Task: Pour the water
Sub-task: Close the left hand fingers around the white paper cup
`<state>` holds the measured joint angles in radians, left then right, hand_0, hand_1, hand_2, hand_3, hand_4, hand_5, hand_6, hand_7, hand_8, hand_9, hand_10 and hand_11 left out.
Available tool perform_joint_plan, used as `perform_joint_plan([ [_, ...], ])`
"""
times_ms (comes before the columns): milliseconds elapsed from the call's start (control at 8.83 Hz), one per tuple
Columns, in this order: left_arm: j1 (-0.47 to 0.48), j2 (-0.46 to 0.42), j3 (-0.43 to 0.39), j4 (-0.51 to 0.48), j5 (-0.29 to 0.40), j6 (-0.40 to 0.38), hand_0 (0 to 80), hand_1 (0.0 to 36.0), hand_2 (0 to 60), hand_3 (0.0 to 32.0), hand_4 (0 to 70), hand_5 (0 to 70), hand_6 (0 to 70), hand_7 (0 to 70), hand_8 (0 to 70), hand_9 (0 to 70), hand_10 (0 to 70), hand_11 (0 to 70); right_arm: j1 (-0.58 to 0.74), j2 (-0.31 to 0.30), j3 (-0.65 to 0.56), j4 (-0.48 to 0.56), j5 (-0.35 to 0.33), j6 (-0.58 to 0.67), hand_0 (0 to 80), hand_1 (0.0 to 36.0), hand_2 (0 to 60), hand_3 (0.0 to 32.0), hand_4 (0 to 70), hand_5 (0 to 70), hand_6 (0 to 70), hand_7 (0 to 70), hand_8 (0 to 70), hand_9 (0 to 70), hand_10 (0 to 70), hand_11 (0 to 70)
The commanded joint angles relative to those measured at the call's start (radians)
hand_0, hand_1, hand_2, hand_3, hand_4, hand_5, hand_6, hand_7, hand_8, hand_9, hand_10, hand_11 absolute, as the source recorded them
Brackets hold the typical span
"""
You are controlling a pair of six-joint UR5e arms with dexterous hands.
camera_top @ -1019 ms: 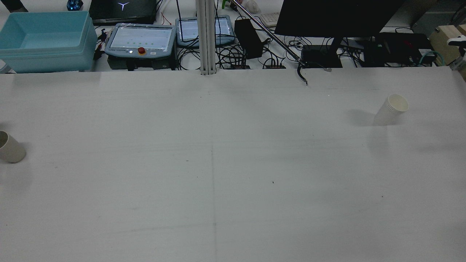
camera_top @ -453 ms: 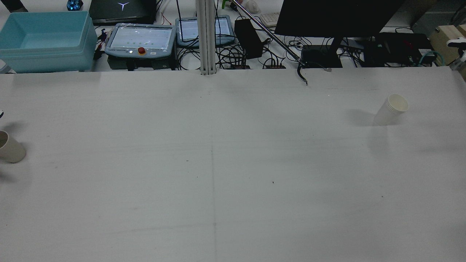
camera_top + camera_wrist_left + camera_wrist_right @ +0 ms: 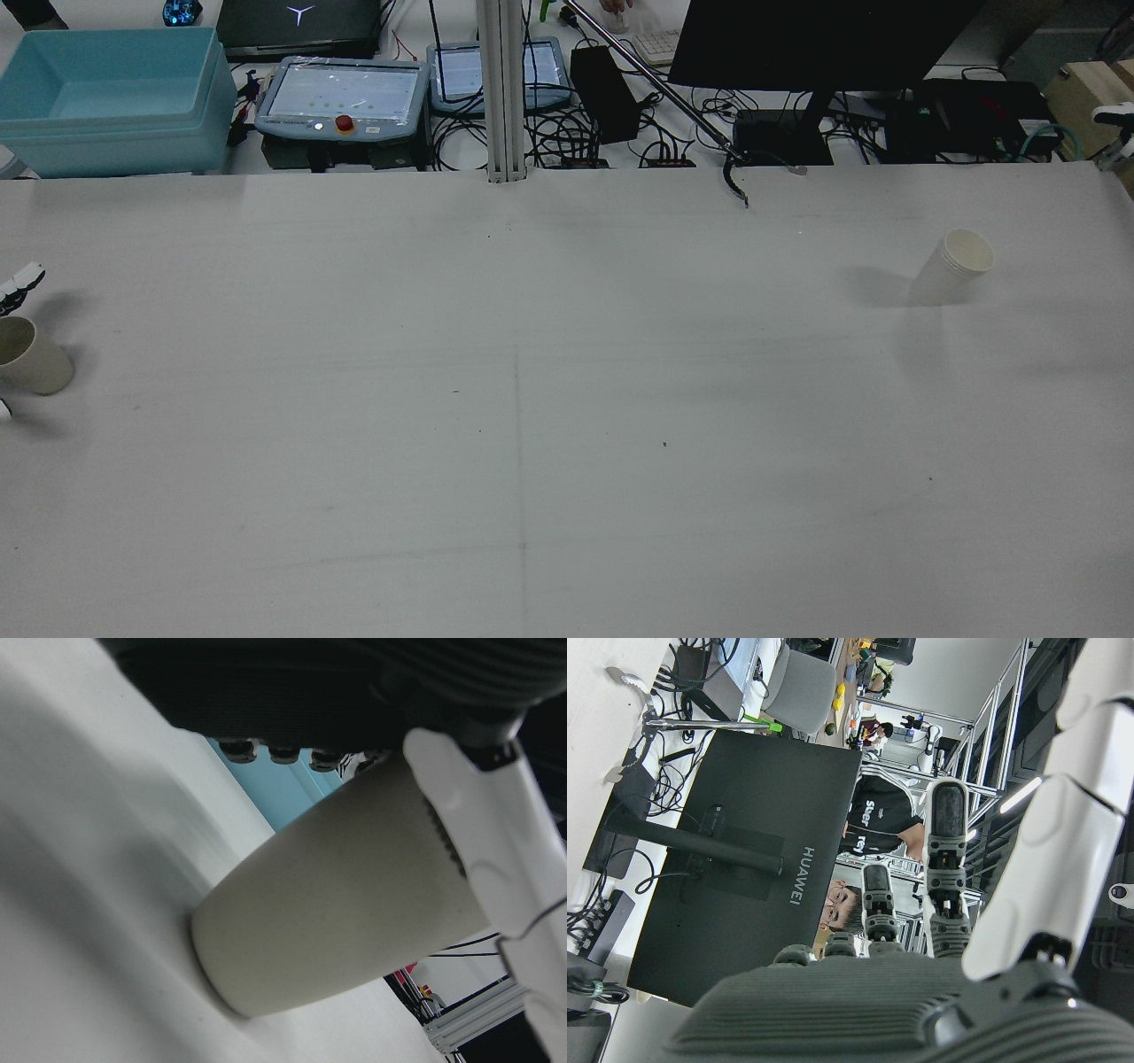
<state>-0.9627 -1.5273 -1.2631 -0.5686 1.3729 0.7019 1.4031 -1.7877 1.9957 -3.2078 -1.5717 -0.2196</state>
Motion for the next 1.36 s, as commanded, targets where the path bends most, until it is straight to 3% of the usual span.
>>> perform_joint_plan([
  [0, 0.002, -0.048, 0.001, 0.056, -0.005, 0.004, 47.8, 6.2, 0.0, 0.0, 17.1, 0.0, 0.0, 5.0, 0.0, 0.0, 0.0, 0.0, 0.002, -0.009, 0.0, 0.0, 0.001, 0.0, 50.7, 12.5, 5.4, 0.0, 34.0, 32.2, 12.1, 25.0, 1.4, 3.6, 0.0, 0.0],
  [113, 0.002, -0.053, 0.001, 0.065, -0.008, 0.001, 48.5, 6.1, 0.0, 0.0, 27.1, 2.3, 0.0, 6.0, 0.0, 0.0, 0.0, 0.0, 0.001, -0.01, 0.0, 0.0, 0.001, 0.0, 50.8, 12.5, 4.8, 0.0, 33.3, 32.0, 11.8, 24.7, 1.3, 3.5, 0.0, 0.0],
  [226, 0.001, -0.053, 0.001, 0.075, -0.009, -0.005, 50.0, 7.2, 0.0, 0.0, 40.0, 26.7, 0.0, 7.6, 0.0, 0.1, 0.0, 0.0, 0.001, -0.01, 0.0, 0.0, -0.001, 0.0, 50.7, 12.4, 4.3, 0.0, 33.1, 31.8, 11.6, 24.3, 1.3, 3.4, 0.0, 0.0],
  [340, 0.001, -0.053, 0.001, 0.072, -0.009, -0.01, 51.3, 7.3, 0.0, 0.0, 59.1, 53.0, 1.6, 10.6, 0.0, 0.7, 0.0, 0.0, 0.001, -0.01, 0.0, 0.0, -0.001, 0.0, 50.7, 12.5, 4.3, 0.0, 32.9, 31.8, 11.4, 24.1, 1.2, 3.4, 0.0, 0.0],
  [453, 0.001, -0.053, 0.001, 0.075, -0.009, -0.027, 52.5, 6.6, 0.0, 0.0, 70.0, 70.0, 5.1, 14.0, 0.8, 1.6, 0.0, 0.0, 0.001, -0.01, 0.0, 0.002, -0.001, 0.0, 50.7, 12.5, 4.8, 0.0, 33.4, 32.0, 11.7, 24.2, 1.3, 3.4, 0.0, 0.0],
  [566, 0.001, -0.053, -0.001, 0.079, -0.009, -0.051, 54.3, 7.6, 0.0, 0.0, 70.0, 70.0, 7.7, 15.7, 2.5, 3.7, 0.0, 0.0, 0.002, -0.013, 0.0, 0.002, 0.001, 0.0, 50.8, 12.5, 4.7, 0.0, 33.7, 32.3, 11.7, 24.5, 1.3, 3.5, 0.0, 0.0],
  [679, 0.001, -0.053, -0.001, 0.085, -0.011, -0.082, 60.3, 14.5, 5.2, 0.0, 70.0, 70.0, 9.7, 17.2, 4.0, 5.4, 0.7, 1.5, 0.001, -0.018, -0.006, 0.006, 0.002, 0.005, 50.6, 12.5, 4.8, 0.0, 32.9, 31.9, 11.1, 23.7, 1.2, 3.3, 0.0, 0.0],
  [792, 0.001, -0.053, -0.008, 0.098, -0.012, -0.116, 63.0, 21.3, 24.4, 0.0, 70.0, 70.0, 10.0, 18.4, 4.3, 6.1, 1.5, 3.1, 0.004, -0.018, -0.017, 0.014, 0.002, 0.012, 50.3, 12.4, 4.6, 0.0, 32.0, 31.3, 10.7, 22.8, 1.1, 3.1, 0.0, 0.0],
  [906, 0.001, -0.053, -0.019, 0.107, -0.012, -0.145, 60.9, 28.8, 59.4, 0.0, 70.0, 70.0, 10.5, 19.3, 4.6, 6.6, 2.2, 4.3, 0.01, -0.019, -0.043, 0.025, 0.002, 0.016, 50.9, 13.1, 5.6, 0.0, 31.5, 31.4, 10.8, 23.1, 1.1, 3.2, 0.0, 0.0],
  [1019, 0.001, -0.053, -0.033, 0.121, -0.015, -0.183, 56.5, 36.0, 60.0, 0.0, 70.0, 70.0, 11.4, 20.1, 5.0, 6.9, 2.8, 5.4, 0.008, -0.022, -0.099, 0.076, 0.002, 0.017, 54.3, 19.2, 16.3, 0.0, 33.0, 30.6, 10.2, 22.0, 1.0, 3.0, 0.0, 0.0],
  [1132, -0.001, -0.053, -0.077, 0.168, -0.018, -0.221, 54.3, 36.0, 60.0, 0.0, 70.0, 70.0, 11.3, 20.4, 4.9, 7.0, 3.4, 6.1, 0.007, -0.021, -0.233, 0.2, 0.007, 0.019, 54.1, 19.7, 16.4, 0.0, 28.3, 27.9, 8.0, 18.2, 0.6, 2.2, 0.0, 0.0],
  [1245, -0.001, -0.053, -0.132, 0.226, -0.018, -0.245, 54.8, 36.0, 60.0, 0.0, 70.0, 70.0, 11.6, 21.0, 5.0, 7.3, 3.8, 6.7, 0.001, -0.009, -0.461, 0.37, 0.012, 0.016, 53.2, 19.6, 17.6, 0.0, 26.0, 26.9, 7.5, 17.1, 0.5, 2.0, 0.0, 0.0],
])
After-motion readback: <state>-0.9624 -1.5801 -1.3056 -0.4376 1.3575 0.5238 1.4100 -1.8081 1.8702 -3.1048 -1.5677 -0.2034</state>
